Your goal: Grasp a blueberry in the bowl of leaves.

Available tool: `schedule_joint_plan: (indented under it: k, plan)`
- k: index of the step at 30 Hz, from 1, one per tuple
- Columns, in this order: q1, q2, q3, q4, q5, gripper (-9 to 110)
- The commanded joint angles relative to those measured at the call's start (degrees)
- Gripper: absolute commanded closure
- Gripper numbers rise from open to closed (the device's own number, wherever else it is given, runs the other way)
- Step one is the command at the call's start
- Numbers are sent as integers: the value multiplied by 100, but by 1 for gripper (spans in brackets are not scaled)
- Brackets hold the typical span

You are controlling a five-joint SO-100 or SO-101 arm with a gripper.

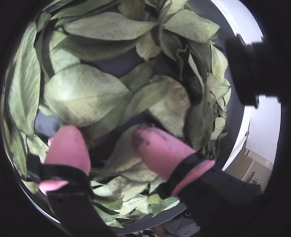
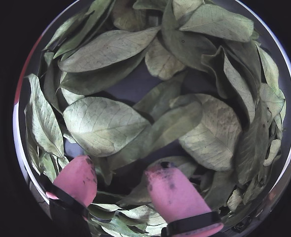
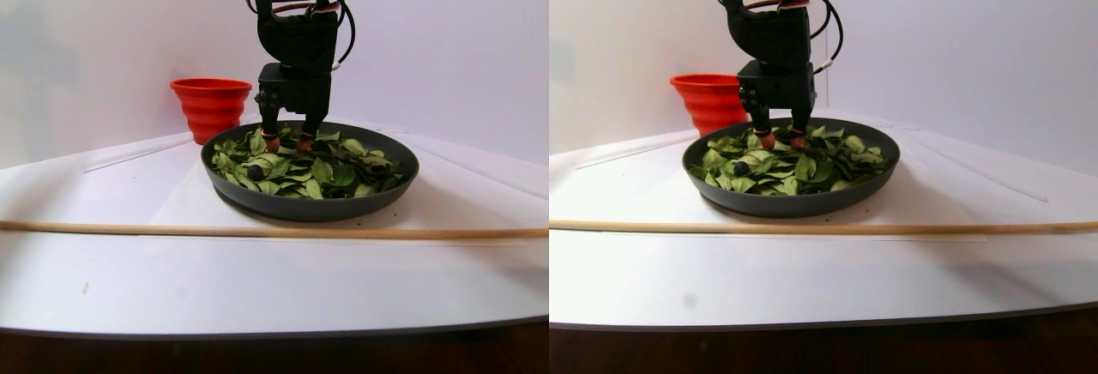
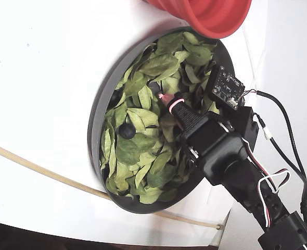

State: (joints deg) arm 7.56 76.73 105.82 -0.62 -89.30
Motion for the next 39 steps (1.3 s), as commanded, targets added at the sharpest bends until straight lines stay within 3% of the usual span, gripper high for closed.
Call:
schedule_joint_plan:
  k: [1,39]
  plan:
    - [-9,141,-9,-105,-62,82]
    - [-132,809,281,70,-97,82]
